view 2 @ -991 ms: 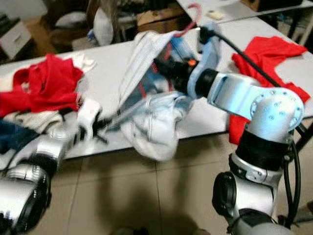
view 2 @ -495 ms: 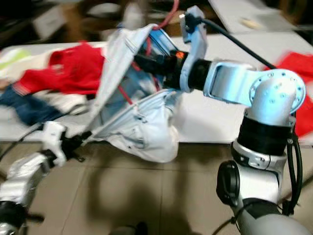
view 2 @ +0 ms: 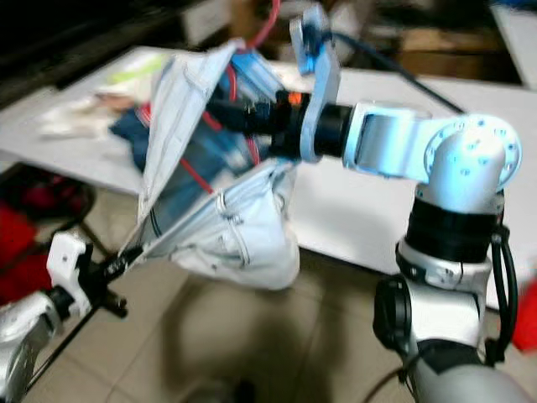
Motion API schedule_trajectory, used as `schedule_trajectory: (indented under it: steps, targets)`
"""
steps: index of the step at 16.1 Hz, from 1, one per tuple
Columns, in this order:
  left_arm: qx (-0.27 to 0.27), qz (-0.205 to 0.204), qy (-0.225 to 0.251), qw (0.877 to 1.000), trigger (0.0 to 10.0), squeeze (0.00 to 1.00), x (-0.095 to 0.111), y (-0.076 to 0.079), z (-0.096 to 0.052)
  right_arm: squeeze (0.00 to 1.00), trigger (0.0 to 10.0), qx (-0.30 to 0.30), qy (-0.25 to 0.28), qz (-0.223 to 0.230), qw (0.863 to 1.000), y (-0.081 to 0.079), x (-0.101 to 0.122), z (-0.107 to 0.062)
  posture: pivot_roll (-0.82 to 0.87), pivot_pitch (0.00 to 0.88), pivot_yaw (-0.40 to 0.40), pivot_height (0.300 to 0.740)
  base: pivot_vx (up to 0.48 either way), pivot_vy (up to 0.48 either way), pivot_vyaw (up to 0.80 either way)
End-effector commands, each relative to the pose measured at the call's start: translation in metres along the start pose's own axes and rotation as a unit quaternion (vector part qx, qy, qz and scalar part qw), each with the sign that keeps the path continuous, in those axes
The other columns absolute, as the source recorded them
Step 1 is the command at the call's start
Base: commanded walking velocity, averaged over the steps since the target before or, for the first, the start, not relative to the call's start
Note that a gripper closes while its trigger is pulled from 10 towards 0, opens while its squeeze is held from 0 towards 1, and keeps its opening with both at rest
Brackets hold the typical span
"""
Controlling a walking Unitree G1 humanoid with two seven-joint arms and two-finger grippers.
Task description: Hang hanger
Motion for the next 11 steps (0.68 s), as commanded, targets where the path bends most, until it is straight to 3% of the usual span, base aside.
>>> schedule_trajectory:
  steps: [1,6,9,10,11]
  targets:
    - [0.070,-0.052,-0.125,0.988,0.0,0.00,-0.056,-0.025,-0.035,0.00,10.0,0.033,0.113,-0.064,0.991,-0.026,0.044,-0.029,-0.06,0.000,0.118,0.740,0.000,0.000,0.76]
    - [0.066,-0.048,-0.115,0.990,0.0,0.00,-0.047,-0.023,-0.031,0.00,10.0,0.021,0.105,-0.061,0.992,-0.020,0.034,-0.030,-0.06,0.000,0.126,0.740,0.000,0.000,0.76]
    - [0.062,-0.050,-0.114,0.990,0.0,0.00,-0.046,-0.018,-0.029,0.00,10.0,-0.004,0.077,-0.039,0.996,-0.009,0.002,-0.016,-0.05,0.000,0.128,0.740,0.000,0.000,0.76]
    - [0.064,-0.051,-0.117,0.990,0.5,0.00,-0.048,-0.018,-0.029,0.00,10.0,-0.011,0.071,-0.038,0.997,-0.007,-0.004,-0.014,-0.05,0.000,0.127,0.740,0.000,0.000,0.76]
    - [0.073,-0.048,-0.125,0.988,4.3,0.00,-0.051,-0.018,-0.030,0.00,10.0,-0.018,0.067,-0.040,0.997,-0.005,-0.009,-0.012,-0.05,0.000,0.121,0.740,0.000,0.000,0.76]
Point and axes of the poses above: a point about 5 cm out from each wrist's last joint towards the gripper, its own z axis pointing out of the wrist towards the gripper, its own x axis along the axis of the wrist's last joint, y = z × x, the point moved 4 cm from there along z, pointing out of the wrist towards the gripper, and after that the axes turned 1 degree about -z, right-handed, at the moved point
